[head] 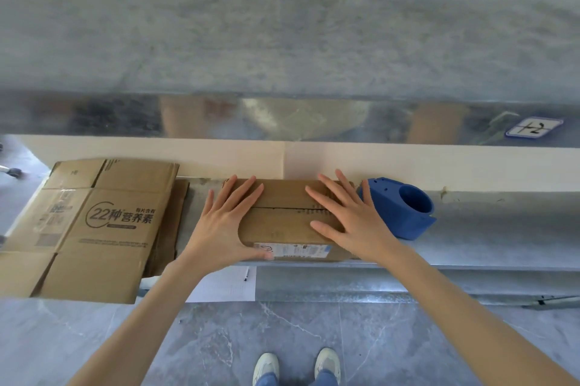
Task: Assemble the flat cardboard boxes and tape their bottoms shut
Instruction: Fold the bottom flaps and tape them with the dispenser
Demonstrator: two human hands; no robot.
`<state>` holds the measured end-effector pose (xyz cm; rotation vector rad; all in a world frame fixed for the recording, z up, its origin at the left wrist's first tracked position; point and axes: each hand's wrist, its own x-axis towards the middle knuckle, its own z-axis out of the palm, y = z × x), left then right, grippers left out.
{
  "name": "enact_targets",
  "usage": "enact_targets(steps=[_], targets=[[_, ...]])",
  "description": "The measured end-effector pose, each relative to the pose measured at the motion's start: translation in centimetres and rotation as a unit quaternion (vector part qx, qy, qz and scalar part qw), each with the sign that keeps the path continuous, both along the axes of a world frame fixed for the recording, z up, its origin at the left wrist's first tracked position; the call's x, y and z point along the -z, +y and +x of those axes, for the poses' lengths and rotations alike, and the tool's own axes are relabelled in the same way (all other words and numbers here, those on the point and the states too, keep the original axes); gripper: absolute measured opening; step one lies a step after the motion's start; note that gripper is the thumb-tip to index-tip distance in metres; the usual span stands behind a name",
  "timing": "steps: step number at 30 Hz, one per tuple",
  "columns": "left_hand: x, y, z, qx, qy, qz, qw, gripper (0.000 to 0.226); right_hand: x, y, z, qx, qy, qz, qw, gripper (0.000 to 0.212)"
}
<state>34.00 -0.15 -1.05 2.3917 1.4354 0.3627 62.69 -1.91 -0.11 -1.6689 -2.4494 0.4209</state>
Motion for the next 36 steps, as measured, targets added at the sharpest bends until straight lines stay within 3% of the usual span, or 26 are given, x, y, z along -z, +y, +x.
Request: enact_targets(steps=[3, 8, 17, 26, 36], targets=[[-0.7, 0.7, -0.4, 0.021, 0.064, 0.046, 0.997, 0.12, -1.2, 0.8, -0.2, -0.052, -0.029, 0.006, 0.998, 0.065], [0.1, 0.6, 0.2, 0.065, -0.007, 0.054, 0.996, 0.103, -0.7, 0.7, -0.9, -0.129, -0.096, -0.007, 0.987, 0.058], [1.7, 1.4, -0.2, 0.115, 0.016, 0.104, 0.988, 0.088, 0.2, 1.3, -0.8, -0.139, -0.119, -0.003, 0.983, 0.061], [2.1, 1.1, 0.1, 0.024, -0.127, 0.058, 0.99, 0.104, 0.9, 1.0, -0.7, -0.027, 0.029, 0.025, 0.999, 0.059], [2.2, 0.2, 0.6, -0.047, -0.213, 0.042, 0.975, 0.1, 1.9, 0.3, -0.7, 0.12, 0.249, 0.017, 0.961, 0.045]])
